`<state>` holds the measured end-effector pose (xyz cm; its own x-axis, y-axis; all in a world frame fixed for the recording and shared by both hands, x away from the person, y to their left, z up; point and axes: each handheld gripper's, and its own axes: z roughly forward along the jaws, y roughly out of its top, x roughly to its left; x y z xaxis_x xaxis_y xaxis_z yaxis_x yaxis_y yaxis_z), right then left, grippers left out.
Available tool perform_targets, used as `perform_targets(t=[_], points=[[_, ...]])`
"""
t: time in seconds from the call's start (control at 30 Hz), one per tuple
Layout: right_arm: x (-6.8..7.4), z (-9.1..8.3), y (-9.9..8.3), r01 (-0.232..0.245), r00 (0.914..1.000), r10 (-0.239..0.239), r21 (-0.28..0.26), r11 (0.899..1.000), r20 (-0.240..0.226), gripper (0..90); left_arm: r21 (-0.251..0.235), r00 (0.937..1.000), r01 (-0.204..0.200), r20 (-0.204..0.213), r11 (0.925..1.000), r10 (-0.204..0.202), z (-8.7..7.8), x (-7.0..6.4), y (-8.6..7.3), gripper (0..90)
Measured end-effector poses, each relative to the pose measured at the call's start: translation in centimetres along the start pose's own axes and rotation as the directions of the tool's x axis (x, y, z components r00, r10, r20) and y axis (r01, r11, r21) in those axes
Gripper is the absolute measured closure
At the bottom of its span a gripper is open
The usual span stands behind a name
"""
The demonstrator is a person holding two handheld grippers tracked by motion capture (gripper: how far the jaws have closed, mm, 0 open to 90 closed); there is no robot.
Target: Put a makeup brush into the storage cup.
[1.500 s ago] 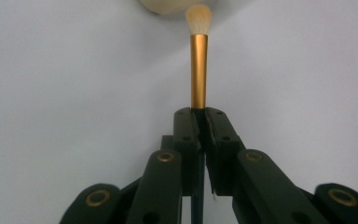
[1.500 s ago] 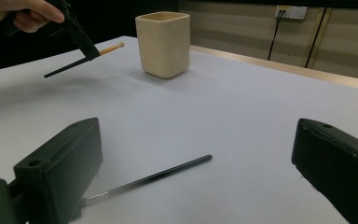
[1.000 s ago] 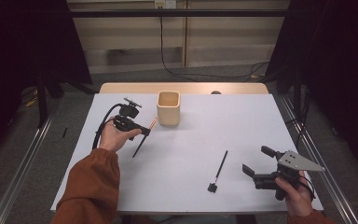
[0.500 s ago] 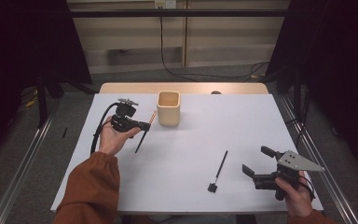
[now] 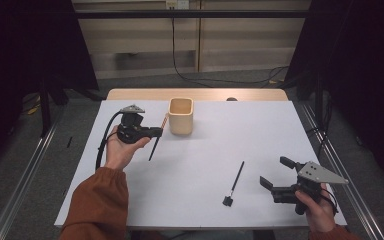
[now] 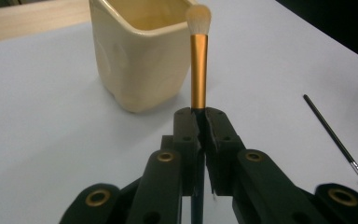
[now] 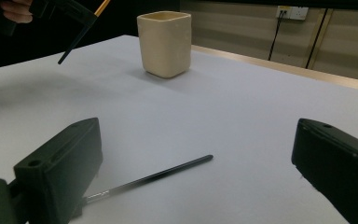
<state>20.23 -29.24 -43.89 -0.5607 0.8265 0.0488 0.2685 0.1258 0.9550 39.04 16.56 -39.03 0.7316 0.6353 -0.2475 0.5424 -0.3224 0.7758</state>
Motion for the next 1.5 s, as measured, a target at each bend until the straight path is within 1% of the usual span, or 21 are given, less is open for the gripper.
perform_targets(t=[0.07,0.13,0.23,0.3,0.4,0.53,0.57,0.6,0.63,0.67,0.73,0.9,0.97,1.0,1.1,1.2,1.23,1.37,1.43,1.47,1.5], points=[[0.0,0.0,0.0,-0.003,1.0,0.003,-0.002,1.0,0.0,1.1,-0.027,0.9997,-0.024,-0.005,0.9993,0.024,-0.1,-0.1,-0.1,84.0],[0.0,0.0,0.0,-0.004,1.0,0.004,-0.001,1.0,0.001,1.1,-0.057,0.9994,-0.033,0.0,0.9978,0.033,-0.1,-0.3,-0.1,83.9],[0.0,0.0,0.0,0.0,1.0,0.0,0.001,1.0,0.0,1.1,-0.088,0.9975,-0.071,-0.003,0.9936,0.071,-0.2,-0.6,-0.3,83.9],[0.0,0.0,0.0,-0.001,1.0,0.001,0.001,1.0,0.002,1.1,-0.117,0.997,-0.078,-0.005,0.9901,0.077,-0.3,-0.6,-0.4,83.9],[0.0,0.0,0.0,0.002,1.0,-0.002,0.0,1.0,0.0,1.1,-0.159,0.9974,-0.072,-0.012,0.9846,0.071,-0.5,-0.7,-0.5,83.9],[0.0,0.0,0.0,0.001,1.0,-0.001,0.0,1.0,0.001,1.1,-0.182,0.9975,-0.069,-0.027,0.9808,0.065,-0.9,-0.7,-0.4,83.9],[0.0,0.0,0.0,0.001,1.0,-0.001,0.0,1.0,0.002,1.1,-0.197,0.9982,-0.06,-0.02,0.9786,0.057,-1.1,-0.6,-0.3,83.9],[0.0,0.0,0.0,0.0,1.0,0.0,0.0,1.0,0.003,1.1,-0.215,0.9984,-0.056,-0.024,0.9751,0.052,-1.3,-0.6,-0.3,83.9],[0.0,0.0,0.0,0.0,1.0,0.0,0.001,1.0,0.003,1.2,-0.223,0.9984,-0.054,-0.028,0.9733,0.049,-1.4,-0.5,-0.3,83.9],[0.0,0.0,0.0,0.0,1.0,0.0,0.001,1.0,0.003,1.1,-0.237,0.9987,-0.049,-0.024,0.9702,0.044,-1.5,-0.6,-0.3,83.9],[0.0,0.0,0.0,0.001,1.0,-0.001,-0.001,1.0,0.002,1.1,-0.255,0.9984,-0.055,-0.024,0.9655,0.051,-1.6,-0.6,-0.2,83.9],[0.0,0.0,0.0,-0.001,1.0,0.001,0.001,1.0,0.001,1.1,-0.33,0.9972,-0.075,-0.027,0.941,0.07,-1.7,-1.0,0.1,83.9],[0.0,0.0,0.0,0.001,1.0,-0.001,0.0,1.0,-0.001,1.1,-0.351,0.997,-0.078,-0.032,0.9331,0.071,-1.7,-1.0,0.1,83.9],[0.0,0.0,0.0,0.0,1.0,0.0,-0.001,1.0,-0.002,1.1,-0.356,0.9962,-0.086,-0.04,0.9304,0.077,-1.7,-1.0,0.1,83.9],[0.0,0.0,0.0,-0.003,1.0,0.003,0.0,1.0,0.002,1.1,-0.372,0.9954,-0.096,-0.042,0.9234,0.087,-1.7,-1.0,0.1,83.9],[0.0,0.0,0.0,0.002,1.0,-0.002,0.0,1.0,-0.002,1.1,-0.397,0.9958,-0.092,-0.038,0.9131,0.084,-1.7,-1.0,0.2,83.8],[0.0,0.0,0.0,-0.002,1.0,0.002,-0.001,1.0,-0.002,1.1,-0.403,0.9959,-0.091,-0.041,0.9106,0.081,-1.7,-1.0,0.3,83.8],[0.0,0.0,0.0,-0.001,1.0,0.001,0.002,1.0,-0.003,1.1,-0.412,0.9949,-0.101,-0.049,0.9054,0.088,-1.7,-0.9,0.5,83.8],[0.0,0.0,0.0,-0.002,1.0,0.002,0.002,1.0,-0.002,1.2,-0.424,0.9951,-0.099,-0.048,0.9004,0.086,-1.7,-0.9,0.6,83.8],[0.0,0.1,0.0,-0.001,1.0,0.001,0.002,1.0,-0.003,1.1,-0.418,0.9942,-0.106,-0.056,0.9022,0.091,-1.7,-0.9,0.7,83.8],[0.0,0.1,0.0,0.0,1.0,0.0,0.003,1.0,-0.002,1.2,-0.418,0.9939,-0.11,-0.056,0.9017,0.095,-1.7,-0.9,0.7,83.8]])
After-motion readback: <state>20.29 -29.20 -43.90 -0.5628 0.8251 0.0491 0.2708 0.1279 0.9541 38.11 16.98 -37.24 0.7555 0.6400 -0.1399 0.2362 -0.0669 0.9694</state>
